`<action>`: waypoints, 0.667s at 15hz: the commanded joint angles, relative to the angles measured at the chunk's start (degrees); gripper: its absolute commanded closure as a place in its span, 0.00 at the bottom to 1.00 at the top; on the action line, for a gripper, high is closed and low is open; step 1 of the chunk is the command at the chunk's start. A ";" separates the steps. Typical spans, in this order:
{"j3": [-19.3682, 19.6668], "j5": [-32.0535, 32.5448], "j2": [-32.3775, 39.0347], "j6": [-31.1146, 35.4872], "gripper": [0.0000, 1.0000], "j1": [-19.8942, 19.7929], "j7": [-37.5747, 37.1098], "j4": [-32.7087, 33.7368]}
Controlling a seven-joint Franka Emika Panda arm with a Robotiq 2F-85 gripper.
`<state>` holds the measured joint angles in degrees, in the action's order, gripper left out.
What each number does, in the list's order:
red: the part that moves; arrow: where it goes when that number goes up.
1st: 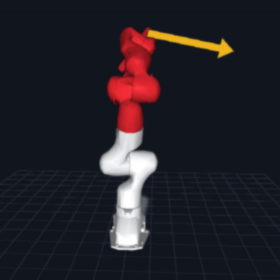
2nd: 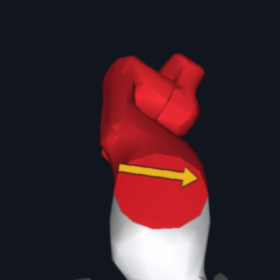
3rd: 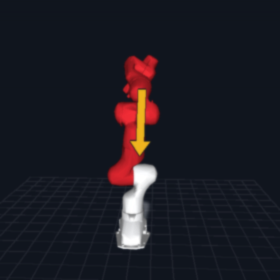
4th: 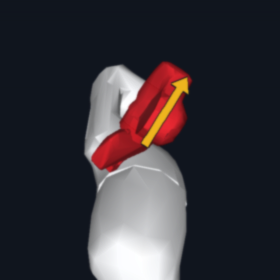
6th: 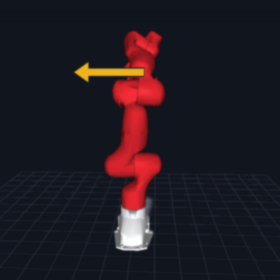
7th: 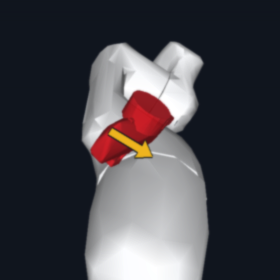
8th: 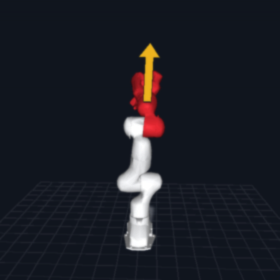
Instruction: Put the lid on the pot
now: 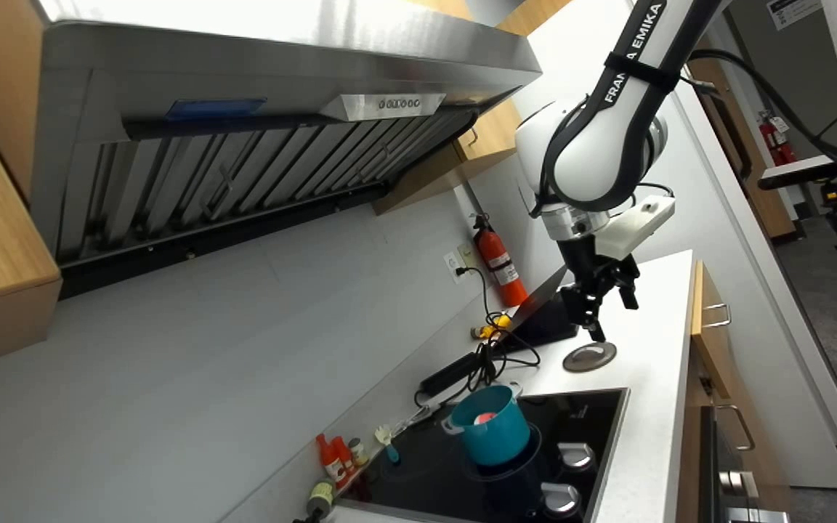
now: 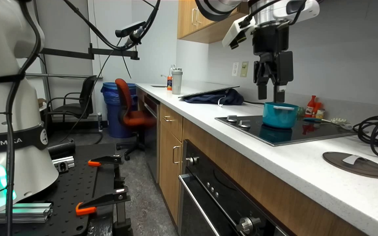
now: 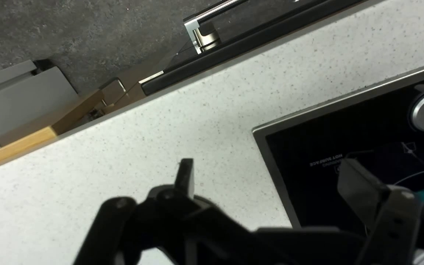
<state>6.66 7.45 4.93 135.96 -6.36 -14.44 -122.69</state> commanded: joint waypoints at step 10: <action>0.38 -0.85 2.74 0.36 0.00 -0.06 1.12 2.65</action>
<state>6.66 7.36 5.24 135.96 -6.36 -14.23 -122.68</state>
